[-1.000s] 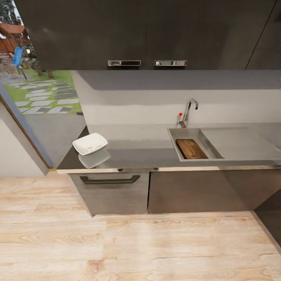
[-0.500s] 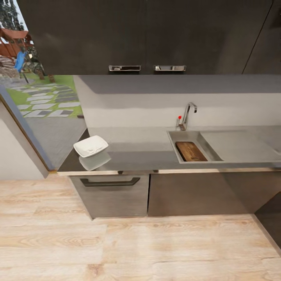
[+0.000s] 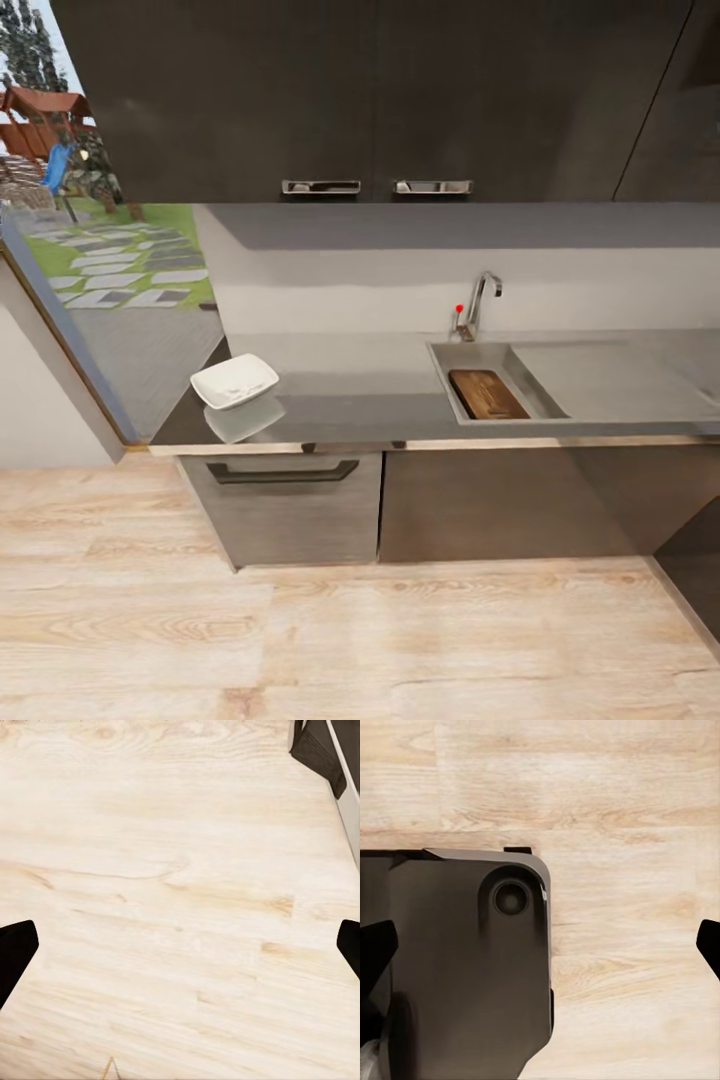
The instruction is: In the kitchen, take the Vidalia onion out of the sink, dice it on the chopping board with the paring knife, put the diced onion into the bowl on the countertop, then place both the paring knife and the chopping board into the sink.
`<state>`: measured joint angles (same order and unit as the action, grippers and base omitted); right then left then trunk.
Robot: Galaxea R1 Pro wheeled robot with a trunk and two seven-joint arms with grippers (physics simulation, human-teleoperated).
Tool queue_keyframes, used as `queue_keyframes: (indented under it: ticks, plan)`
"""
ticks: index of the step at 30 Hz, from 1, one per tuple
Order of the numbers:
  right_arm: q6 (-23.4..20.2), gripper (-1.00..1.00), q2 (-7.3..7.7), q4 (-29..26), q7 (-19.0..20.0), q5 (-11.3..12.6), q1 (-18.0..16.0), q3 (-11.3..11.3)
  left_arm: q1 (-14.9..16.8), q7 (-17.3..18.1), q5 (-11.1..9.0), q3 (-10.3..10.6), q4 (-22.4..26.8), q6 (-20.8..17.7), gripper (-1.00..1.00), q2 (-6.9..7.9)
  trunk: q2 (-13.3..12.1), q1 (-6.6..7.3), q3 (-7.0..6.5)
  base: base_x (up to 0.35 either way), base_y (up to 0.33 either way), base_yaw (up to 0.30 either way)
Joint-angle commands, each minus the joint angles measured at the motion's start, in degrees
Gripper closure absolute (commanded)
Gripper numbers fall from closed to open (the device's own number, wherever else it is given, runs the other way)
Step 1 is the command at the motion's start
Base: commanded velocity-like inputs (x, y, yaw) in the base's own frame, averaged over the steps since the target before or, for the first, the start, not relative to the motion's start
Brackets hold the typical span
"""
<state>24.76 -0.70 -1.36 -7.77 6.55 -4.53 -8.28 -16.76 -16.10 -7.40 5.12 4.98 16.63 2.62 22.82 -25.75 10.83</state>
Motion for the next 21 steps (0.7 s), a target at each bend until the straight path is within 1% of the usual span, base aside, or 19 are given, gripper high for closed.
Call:
queue_keyframes:
  ticks: [1, 8, 13, 21]
  plan:
    - [0.2, -1.00, -0.03, 0.0, -0.1, 0.6, 0.0, -0.5, 0.0, -0.2, -0.6, 0.5, 0.1, 0.1, -1.00, 0.01, 0.1, -0.03, 0.00, 0.000, 0.000, 0.000]
    - [0.2, -1.00, -0.03, 0.0, -0.1, 0.3, 0.0, -0.7, 0.0, -0.2, -0.6, 0.5, 0.1, 0.1, -1.00, 0.01, 0.1, -0.03, -0.35, 0.000, 0.000, 0.000]
    - [0.4, -1.00, 0.38, 0.0, -0.2, 0.2, 0.0, -0.6, 0.0, -0.2, -0.6, 0.5, 0.1, 0.1, -1.00, 0.01, 0.1, -0.03, -0.36, 0.000, 0.000, 0.000]
    - [0.6, -1.00, 0.11, -0.3, -0.2, 0.3, 0.0, -0.5, 0.0, -0.2, -0.6, 0.5, 0.1, 0.1, -1.00, 0.01, 0.1, -0.03, -0.36, 0.000, 0.000, 0.000]
